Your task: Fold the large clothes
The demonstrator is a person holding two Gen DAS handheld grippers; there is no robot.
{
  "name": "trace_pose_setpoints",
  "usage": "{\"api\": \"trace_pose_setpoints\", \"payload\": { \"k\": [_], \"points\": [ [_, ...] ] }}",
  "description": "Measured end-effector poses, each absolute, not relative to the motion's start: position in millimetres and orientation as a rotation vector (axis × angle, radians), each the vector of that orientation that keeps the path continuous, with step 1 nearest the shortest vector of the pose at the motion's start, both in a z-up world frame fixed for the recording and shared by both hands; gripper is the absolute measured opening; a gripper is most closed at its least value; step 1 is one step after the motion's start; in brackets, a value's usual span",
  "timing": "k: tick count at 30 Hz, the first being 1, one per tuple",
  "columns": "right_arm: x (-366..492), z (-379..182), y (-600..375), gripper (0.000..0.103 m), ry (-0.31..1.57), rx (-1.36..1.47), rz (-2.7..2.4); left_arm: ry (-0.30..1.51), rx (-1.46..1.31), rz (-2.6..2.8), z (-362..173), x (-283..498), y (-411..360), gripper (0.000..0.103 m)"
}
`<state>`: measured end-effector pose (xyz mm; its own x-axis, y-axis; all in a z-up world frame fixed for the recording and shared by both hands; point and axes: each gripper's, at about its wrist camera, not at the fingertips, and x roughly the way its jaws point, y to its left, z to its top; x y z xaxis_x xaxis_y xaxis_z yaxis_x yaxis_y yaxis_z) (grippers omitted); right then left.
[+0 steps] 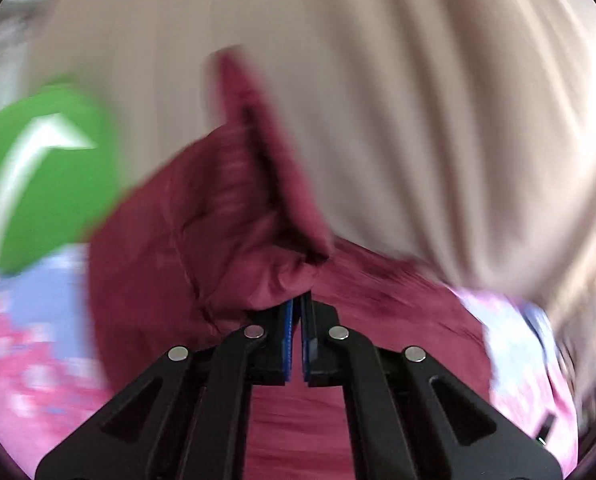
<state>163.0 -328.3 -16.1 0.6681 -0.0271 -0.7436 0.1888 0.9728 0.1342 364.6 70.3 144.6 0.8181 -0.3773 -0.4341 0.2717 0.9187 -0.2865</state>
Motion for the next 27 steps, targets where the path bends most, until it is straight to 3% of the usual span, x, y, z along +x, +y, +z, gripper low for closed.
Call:
{"api": "trace_pose_setpoints", "payload": {
  "k": [6, 10, 12, 17, 21, 27],
  "points": [
    [158.5, -13.4, -332.8, 0.038, 0.813, 0.232, -0.122, 0.725, 0.005, -0.509, 53.1, 374.6, -129.3, 0.004],
    [156.1, -11.7, -335.7, 0.044, 0.805, 0.249, -0.117, 0.846, 0.050, -0.485, -16.1, 376.5, -173.1, 0.009],
    [155.1, -11.5, -337.3, 0.047, 0.801, 0.259, -0.109, 0.812, 0.060, -0.494, -17.8, 371.6, -172.1, 0.012],
    [152.3, -9.3, -339.8, 0.054, 0.789, 0.272, -0.103, 0.713, 0.002, -0.540, 19.1, 343.6, -129.6, 0.084],
    [146.3, -1.6, -342.1, 0.057, 0.762, 0.274, -0.119, 0.660, -0.049, -0.492, 41.1, 337.4, -64.0, 0.089],
    [163.3, 26.9, -351.0, 0.066, 0.776, 0.417, -0.007, 0.796, -0.263, -0.275, 20.0, 370.2, 56.1, 0.088]
  ]
}}
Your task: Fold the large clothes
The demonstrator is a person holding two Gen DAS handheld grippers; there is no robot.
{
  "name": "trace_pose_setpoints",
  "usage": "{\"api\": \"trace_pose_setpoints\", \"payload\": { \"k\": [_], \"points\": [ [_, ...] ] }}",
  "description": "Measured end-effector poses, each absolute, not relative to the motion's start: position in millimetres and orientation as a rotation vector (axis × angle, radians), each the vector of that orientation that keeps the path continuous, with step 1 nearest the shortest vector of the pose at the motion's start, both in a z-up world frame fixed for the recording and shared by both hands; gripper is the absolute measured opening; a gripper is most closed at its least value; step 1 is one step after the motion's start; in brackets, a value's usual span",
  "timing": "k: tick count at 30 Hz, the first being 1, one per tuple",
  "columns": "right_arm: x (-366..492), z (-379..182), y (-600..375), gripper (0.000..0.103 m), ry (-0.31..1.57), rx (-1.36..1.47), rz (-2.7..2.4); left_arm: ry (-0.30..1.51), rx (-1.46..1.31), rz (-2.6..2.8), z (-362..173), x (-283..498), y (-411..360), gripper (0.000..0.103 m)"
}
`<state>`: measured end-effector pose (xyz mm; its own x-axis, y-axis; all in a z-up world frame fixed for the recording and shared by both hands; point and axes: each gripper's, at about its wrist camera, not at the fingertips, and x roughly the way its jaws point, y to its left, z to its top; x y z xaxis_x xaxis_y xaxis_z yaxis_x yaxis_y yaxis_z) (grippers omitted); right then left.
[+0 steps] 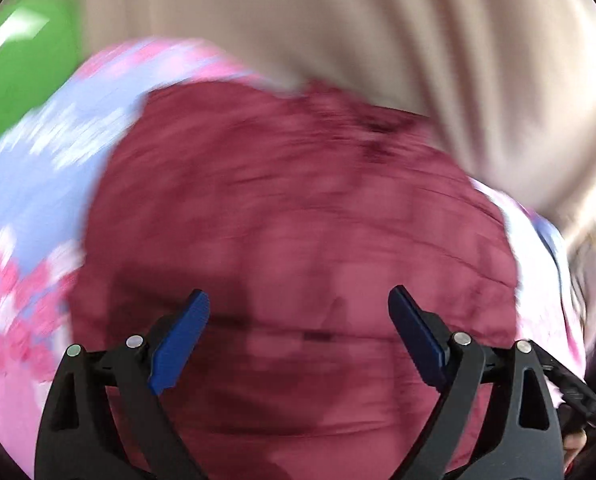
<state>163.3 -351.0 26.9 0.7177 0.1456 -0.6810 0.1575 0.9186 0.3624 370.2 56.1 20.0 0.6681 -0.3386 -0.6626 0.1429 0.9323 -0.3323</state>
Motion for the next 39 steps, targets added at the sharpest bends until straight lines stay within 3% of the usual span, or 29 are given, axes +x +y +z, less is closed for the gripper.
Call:
{"api": "trace_pose_setpoints", "payload": {
  "k": [6, 7, 8, 9, 10, 13, 17, 19, 23, 27, 29, 34, 39],
  "points": [
    [214.8, 23.0, -352.5, 0.067, 0.863, 0.471, -0.011, 0.840, -0.549, -0.161, -11.0, 383.8, 132.7, 0.084],
    [223.2, 20.2, -350.6, 0.056, 0.879, 0.472, -0.018, 0.836, -0.561, -0.156, -11.2, 386.8, 135.8, 0.080],
    [232.1, 18.7, -346.5, 0.032, 0.899, 0.459, -0.015, 0.840, -0.560, -0.156, -10.9, 391.4, 136.2, 0.069],
    [241.0, 18.9, -341.0, 0.021, 0.922, 0.431, -0.014, 0.848, -0.546, -0.152, -10.7, 393.7, 134.5, 0.061],
    [248.4, 21.6, -335.8, 0.004, 0.940, 0.396, -0.017, 0.853, -0.530, -0.154, -10.1, 397.4, 131.8, 0.045],
    [255.1, 70.2, -320.3, 0.002, 0.789, 0.272, -0.028, 0.830, -0.469, -0.132, 1.0, 406.0, 126.1, 0.007],
    [230.4, 141.2, -322.9, 0.001, 0.483, 0.292, 0.046, 0.762, -0.410, -0.099, 12.5, 412.3, 117.4, 0.005],
    [240.7, 126.0, -335.1, 0.001, 0.515, 0.297, -0.004, 0.773, -0.362, -0.086, 3.3, 421.5, 105.3, 0.005],
    [296.8, 9.7, -370.3, 0.000, 0.863, 0.332, -0.156, 0.772, -0.283, -0.048, -19.7, 426.1, 87.3, 0.006],
    [288.1, 21.5, -378.9, 0.002, 0.816, 0.415, -0.178, 0.755, -0.242, -0.031, -20.5, 425.9, 80.3, 0.006],
    [274.7, 44.5, -380.7, 0.015, 0.728, 0.401, -0.321, 0.753, -0.241, -0.027, -21.1, 426.5, 78.4, 0.006],
    [283.1, 84.5, -289.7, 0.015, 0.657, 0.245, -0.115, 0.750, -0.180, 0.007, -17.8, 427.4, 66.8, 0.006],
    [334.4, 53.0, -159.6, 0.015, 0.771, 0.081, 0.168, 0.756, -0.226, -0.010, -19.4, 431.8, 72.6, 0.006]
  ]
}}
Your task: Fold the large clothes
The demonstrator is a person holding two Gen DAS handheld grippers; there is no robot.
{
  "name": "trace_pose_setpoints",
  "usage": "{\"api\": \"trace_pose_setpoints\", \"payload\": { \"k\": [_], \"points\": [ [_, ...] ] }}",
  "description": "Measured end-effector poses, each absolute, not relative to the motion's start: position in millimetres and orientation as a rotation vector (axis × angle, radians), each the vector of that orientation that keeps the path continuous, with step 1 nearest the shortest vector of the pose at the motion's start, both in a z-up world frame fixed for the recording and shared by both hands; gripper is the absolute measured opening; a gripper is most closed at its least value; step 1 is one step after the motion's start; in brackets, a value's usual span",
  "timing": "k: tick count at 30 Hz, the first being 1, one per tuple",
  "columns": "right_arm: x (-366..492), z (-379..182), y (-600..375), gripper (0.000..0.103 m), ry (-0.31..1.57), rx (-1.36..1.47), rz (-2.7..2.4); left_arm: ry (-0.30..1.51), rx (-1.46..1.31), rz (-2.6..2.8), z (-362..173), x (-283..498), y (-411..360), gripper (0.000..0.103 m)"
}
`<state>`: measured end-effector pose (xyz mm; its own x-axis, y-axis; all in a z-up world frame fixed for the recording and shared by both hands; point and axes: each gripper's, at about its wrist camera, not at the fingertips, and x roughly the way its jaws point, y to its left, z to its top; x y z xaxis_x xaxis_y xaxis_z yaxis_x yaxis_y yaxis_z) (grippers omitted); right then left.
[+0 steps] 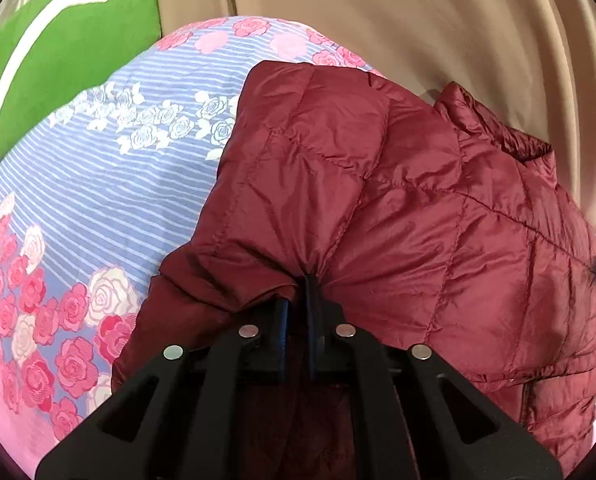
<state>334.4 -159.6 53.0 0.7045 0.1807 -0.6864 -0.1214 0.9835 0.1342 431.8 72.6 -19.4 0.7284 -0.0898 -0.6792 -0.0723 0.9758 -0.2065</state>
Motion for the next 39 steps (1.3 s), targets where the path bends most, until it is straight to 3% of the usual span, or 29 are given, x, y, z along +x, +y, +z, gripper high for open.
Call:
{"api": "trace_pose_setpoints", "payload": {
  "k": [3, 5, 6, 15, 16, 18, 19, 20, 22, 25, 27, 28, 32, 35, 38, 39],
  "points": [
    [350.3, 21.6, -122.2, 0.014, 0.823, 0.014, 0.194, 0.756, -0.249, -0.021, -20.8, 428.8, 79.7, 0.006],
    [357.9, 10.1, -125.6, 0.002, 0.822, -0.038, 0.179, 0.757, -0.253, -0.024, -21.4, 428.1, 81.0, 0.006],
    [357.7, 7.0, -135.5, 0.001, 0.820, -0.044, 0.173, 0.757, -0.252, -0.024, -21.5, 428.4, 81.0, 0.006],
    [307.6, 25.3, -370.3, 0.000, 0.763, 0.246, -0.185, 0.758, -0.249, -0.028, -22.7, 427.6, 82.4, 0.010],
    [297.1, 28.4, -383.1, 0.011, 0.757, 0.254, -0.242, 0.757, -0.252, -0.028, -23.0, 427.2, 82.9, 0.010],
    [262.5, 36.6, -401.1, 0.019, 0.727, 0.291, -0.274, 0.746, -0.277, -0.038, -22.5, 422.7, 87.3, 0.010],
    [246.9, 38.0, -404.8, 0.028, 0.722, 0.317, -0.259, 0.736, -0.297, -0.047, -22.3, 418.6, 90.5, 0.015],
    [224.7, 36.6, -402.5, 0.047, 0.723, 0.351, -0.226, 0.718, -0.336, -0.063, -22.2, 411.1, 96.7, 0.020],
    [193.2, 31.0, -398.5, 0.066, 0.747, 0.379, -0.197, 0.696, -0.390, -0.088, -23.4, 397.6, 105.7, 0.046],
    [155.6, 2.5, -380.1, 0.066, 0.847, 0.368, -0.180, 0.709, -0.414, -0.108, -27.8, 376.0, 110.3, 0.049],
    [144.0, -16.0, -372.5, 0.065, 0.914, 0.362, -0.186, 0.726, -0.421, -0.116, -31.0, 365.5, 112.5, 0.049],
    [136.1, -18.5, -365.7, 0.060, 0.884, 0.322, -0.205, 0.733, -0.429, -0.122, -32.8, 356.4, 114.8, 0.049],
    [121.6, -17.5, -338.4, 0.027, 0.887, 0.245, -0.225, 0.744, -0.427, -0.141, -33.9, 324.3, 119.7, 0.049],
    [115.0, -17.5, -325.4, 0.012, 0.893, 0.200, -0.219, 0.736, -0.380, -0.114, -25.4, 287.9, 127.9, 0.050],
    [107.7, -14.5, -320.7, 0.005, 0.895, 0.209, -0.197, 0.770, -0.339, -0.074, -10.3, 259.2, 147.6, 0.064],
    [103.8, -13.0, -319.7, 0.005, 0.893, 0.225, -0.191, 0.788, -0.334, -0.065, -7.7, 257.5, 156.5, 0.064]
  ]
}}
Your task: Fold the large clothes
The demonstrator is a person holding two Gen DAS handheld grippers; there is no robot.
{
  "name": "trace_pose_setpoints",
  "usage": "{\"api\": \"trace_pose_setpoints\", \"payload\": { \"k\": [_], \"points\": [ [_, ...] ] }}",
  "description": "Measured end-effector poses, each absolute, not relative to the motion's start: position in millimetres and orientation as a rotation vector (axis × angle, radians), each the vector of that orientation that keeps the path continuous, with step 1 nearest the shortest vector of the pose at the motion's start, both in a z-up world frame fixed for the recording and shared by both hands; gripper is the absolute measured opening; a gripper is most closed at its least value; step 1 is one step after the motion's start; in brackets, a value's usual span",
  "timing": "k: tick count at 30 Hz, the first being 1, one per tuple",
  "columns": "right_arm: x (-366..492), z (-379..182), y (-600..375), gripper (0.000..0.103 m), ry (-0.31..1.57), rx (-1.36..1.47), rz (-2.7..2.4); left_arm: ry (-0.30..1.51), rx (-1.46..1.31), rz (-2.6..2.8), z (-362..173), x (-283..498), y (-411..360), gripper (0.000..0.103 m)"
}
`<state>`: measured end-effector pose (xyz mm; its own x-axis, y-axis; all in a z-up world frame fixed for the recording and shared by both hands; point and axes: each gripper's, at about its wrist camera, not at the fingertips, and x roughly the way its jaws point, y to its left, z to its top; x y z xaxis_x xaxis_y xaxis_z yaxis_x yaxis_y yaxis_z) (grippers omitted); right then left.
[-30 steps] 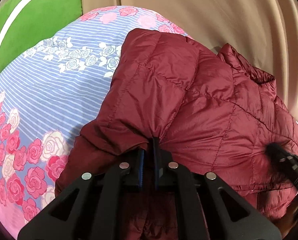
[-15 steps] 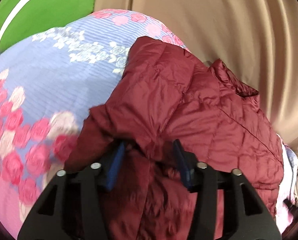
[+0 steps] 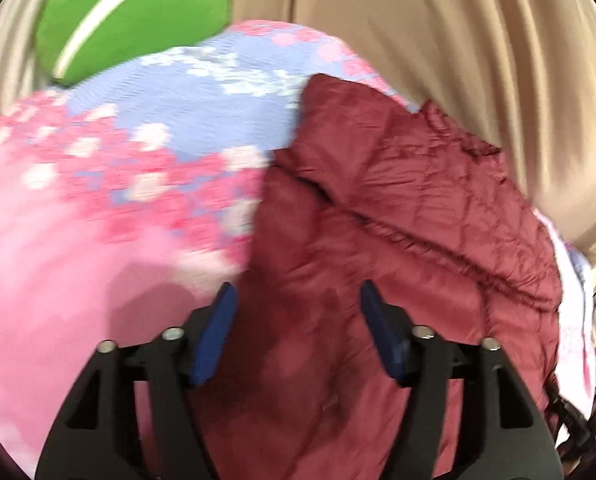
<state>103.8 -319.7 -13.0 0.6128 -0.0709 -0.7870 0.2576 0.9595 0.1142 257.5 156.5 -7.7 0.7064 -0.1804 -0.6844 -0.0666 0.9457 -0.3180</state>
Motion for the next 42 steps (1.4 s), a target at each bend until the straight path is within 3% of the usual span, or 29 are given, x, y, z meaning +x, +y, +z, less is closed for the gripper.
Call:
{"api": "trace_pose_setpoints", "payload": {
  "k": [3, 8, 11, 17, 20, 21, 23, 26, 30, 34, 38, 42],
  "points": [
    [92.3, -5.2, -317.2, 0.004, 0.893, 0.260, -0.176, 0.927, -0.293, -0.046, -18.5, 247.4, 182.9, 0.063],
    [71.9, -3.2, -308.2, 0.004, 0.916, 0.296, -0.154, 0.950, -0.167, -0.102, -24.8, 213.7, 188.4, 0.012],
    [52.1, -3.2, -301.2, 0.004, 0.935, 0.300, -0.151, 0.967, -0.117, -0.146, -24.9, 179.7, 183.9, 0.004],
    [6.2, 6.2, -302.4, 0.010, 1.011, 0.319, -0.149, 1.077, -0.029, -0.189, -12.9, 103.5, 180.9, 0.006],
    [-0.8, 40.5, -316.0, 0.015, 0.960, 0.297, -0.218, 0.931, -0.022, -0.130, 33.0, 95.3, 187.1, 0.009],
    [3.0, 56.0, -318.8, 0.019, 0.915, 0.281, -0.238, 0.867, -0.006, -0.118, 51.3, 98.8, 184.2, 0.012],
    [27.2, 91.9, -320.9, 0.020, 0.812, 0.259, -0.198, 0.745, 0.033, -0.152, 86.8, 115.8, 166.1, 0.036],
    [89.1, 116.6, -311.2, 0.019, 0.750, 0.218, -0.112, 0.671, 0.064, -0.235, 112.4, 174.0, 122.4, 0.039],
    [182.9, 98.1, -287.4, 0.013, 0.819, 0.209, -0.021, 0.683, 0.074, -0.323, 101.5, 232.7, 62.4, 0.038],
    [252.7, 56.8, -264.7, 0.011, 0.890, 0.168, 0.004, 0.773, 0.137, -0.321, 52.6, 289.8, 9.1, 0.038],
    [271.4, 11.5, -284.8, 0.000, 0.950, 0.139, -0.044, 0.846, 0.170, -0.292, 1.4, 308.6, 6.4, 0.040],
    [260.5, 14.2, -345.2, 0.000, 0.924, 0.249, -0.175, 0.823, 0.169, -0.277, -0.1, 310.2, 26.6, 0.040]
  ]
}}
